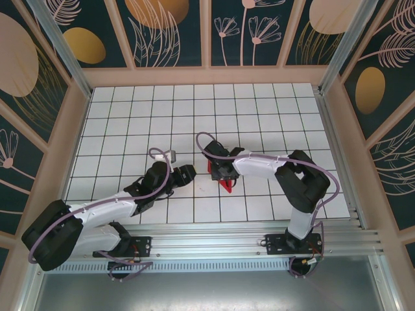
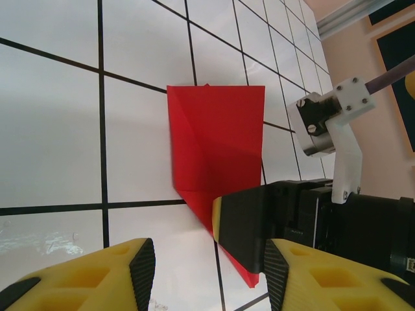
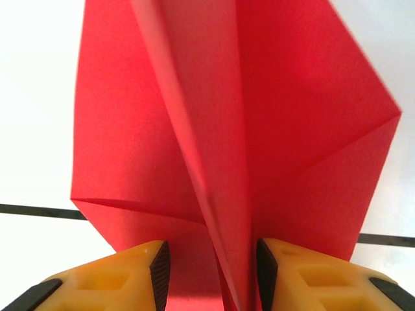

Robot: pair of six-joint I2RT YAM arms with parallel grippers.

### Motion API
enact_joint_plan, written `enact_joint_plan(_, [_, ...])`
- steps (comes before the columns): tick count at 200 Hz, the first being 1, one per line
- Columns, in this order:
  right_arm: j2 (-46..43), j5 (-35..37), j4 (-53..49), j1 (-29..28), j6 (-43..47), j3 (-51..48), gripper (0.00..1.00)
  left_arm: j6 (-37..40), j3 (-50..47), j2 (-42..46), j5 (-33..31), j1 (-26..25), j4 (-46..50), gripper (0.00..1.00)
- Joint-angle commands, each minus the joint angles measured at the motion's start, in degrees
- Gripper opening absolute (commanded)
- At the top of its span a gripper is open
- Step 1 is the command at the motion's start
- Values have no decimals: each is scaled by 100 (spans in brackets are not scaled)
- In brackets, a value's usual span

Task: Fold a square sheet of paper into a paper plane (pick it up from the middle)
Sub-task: Move a paper plane to the center of the table.

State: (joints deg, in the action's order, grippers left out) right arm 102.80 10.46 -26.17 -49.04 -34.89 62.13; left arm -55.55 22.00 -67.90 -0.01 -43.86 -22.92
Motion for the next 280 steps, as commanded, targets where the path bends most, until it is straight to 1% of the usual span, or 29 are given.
enact_joint_plan(1, [23,235,-178,-17,52,260,40,81,-2,-93,103,2,-117,50])
enact_joint_plan(31, [20,253,-202,21,92,302,32,82,23,-187,167,0,-149,50])
enact_joint_plan(46, [49,236,-212,30,106,317,31,87,24,-227,185,0,-169,50])
enact_joint_plan(91, [180,218,-161,105,218,382,41,75,37,-285,251,1,-187,50])
enact_joint_plan(102, [241,239,-156,117,254,420,43,73,34,-282,258,3,-187,50])
enact_joint_plan(110, [294,231,-160,131,287,444,46,74,41,-286,256,8,-187,50])
enact_joint_plan(125, [410,320,-221,154,306,500,48,72,41,-294,256,4,-187,50])
enact_joint_plan(139, [489,272,-182,166,334,502,52,78,50,-309,271,8,-194,50])
enact_joint_plan(185, [757,-22,34,175,214,235,54,82,59,-347,309,5,-178,50])
enact_joint_plan(203, [798,-113,138,171,117,75,52,85,50,-347,301,0,-179,50])
enact_joint_plan(219, [723,-46,132,155,83,71,49,88,56,-364,314,4,-187,50])
enact_joint_plan(226, [666,-14,89,149,95,111,46,84,65,-380,312,0,-187,50])
enact_joint_plan(247, [546,140,-113,149,166,369,43,90,94,-408,329,2,-188,50])
enact_joint_plan(253, [531,191,-177,149,180,454,40,97,99,-408,321,0,-189,50])
enact_joint_plan(270, [483,330,-284,164,218,620,26,93,112,-400,325,0,-189,50])
enact_joint_plan(280, [465,360,-313,199,235,691,23,97,104,-391,319,0,-189,50])
